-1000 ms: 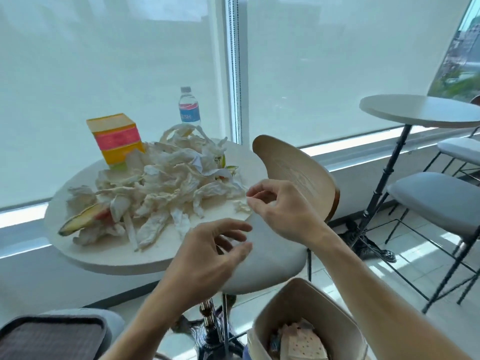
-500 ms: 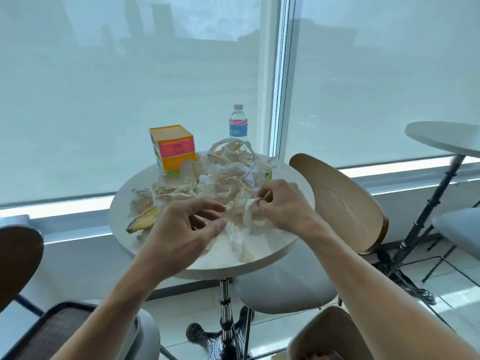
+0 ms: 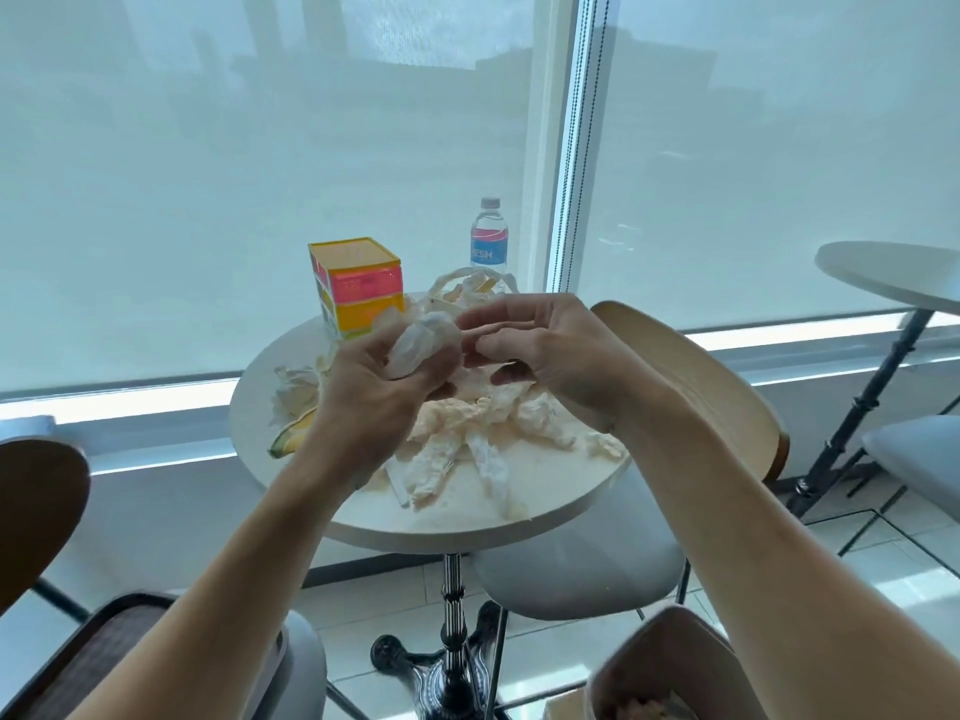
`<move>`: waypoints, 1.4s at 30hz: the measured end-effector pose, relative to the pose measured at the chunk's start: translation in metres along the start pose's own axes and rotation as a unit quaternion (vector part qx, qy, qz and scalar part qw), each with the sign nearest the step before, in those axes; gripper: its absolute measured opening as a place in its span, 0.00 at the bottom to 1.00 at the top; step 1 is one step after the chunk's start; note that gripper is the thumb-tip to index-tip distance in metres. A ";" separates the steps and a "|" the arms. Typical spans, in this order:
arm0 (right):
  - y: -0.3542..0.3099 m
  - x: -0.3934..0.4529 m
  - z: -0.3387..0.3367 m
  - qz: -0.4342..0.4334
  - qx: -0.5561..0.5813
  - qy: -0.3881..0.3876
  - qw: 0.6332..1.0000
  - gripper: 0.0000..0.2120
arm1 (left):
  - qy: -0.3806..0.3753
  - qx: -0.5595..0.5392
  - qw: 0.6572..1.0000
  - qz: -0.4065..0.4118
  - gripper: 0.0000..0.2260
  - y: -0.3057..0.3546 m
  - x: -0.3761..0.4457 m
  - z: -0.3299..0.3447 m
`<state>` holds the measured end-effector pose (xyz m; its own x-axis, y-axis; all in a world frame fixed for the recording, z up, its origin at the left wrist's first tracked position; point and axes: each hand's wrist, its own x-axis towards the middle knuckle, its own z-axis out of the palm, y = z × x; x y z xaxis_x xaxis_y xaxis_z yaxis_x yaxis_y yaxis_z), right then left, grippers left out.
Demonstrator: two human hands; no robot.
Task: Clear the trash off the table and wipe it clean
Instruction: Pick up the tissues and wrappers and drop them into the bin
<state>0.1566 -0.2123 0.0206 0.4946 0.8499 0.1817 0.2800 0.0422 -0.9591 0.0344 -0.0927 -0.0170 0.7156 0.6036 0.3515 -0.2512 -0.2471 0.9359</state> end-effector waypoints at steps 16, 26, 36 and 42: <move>0.058 0.027 0.004 -0.041 -0.353 0.102 0.929 0.07 | 0.086 0.014 0.995 -0.045 0.07 -0.006 0.004 -0.022; 0.025 -0.006 -0.029 -0.069 -0.112 0.204 0.970 0.04 | 0.034 0.000 0.999 -0.013 0.12 -0.004 -0.004 0.009; 0.055 -0.082 -0.085 0.011 0.052 0.266 0.963 0.05 | -0.041 -0.016 0.998 -0.034 0.08 -0.009 -0.020 0.064; 0.106 -0.137 -0.114 0.124 0.008 0.263 0.957 0.04 | -0.122 -0.010 0.992 -0.025 0.05 -0.016 -0.040 0.098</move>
<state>0.2121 -0.3838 -0.0808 0.8911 0.4529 0.0290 0.0903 -0.1145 -0.9893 0.0737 -0.1875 -0.0489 0.8632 0.4125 0.2912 -0.2234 -0.2051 0.9529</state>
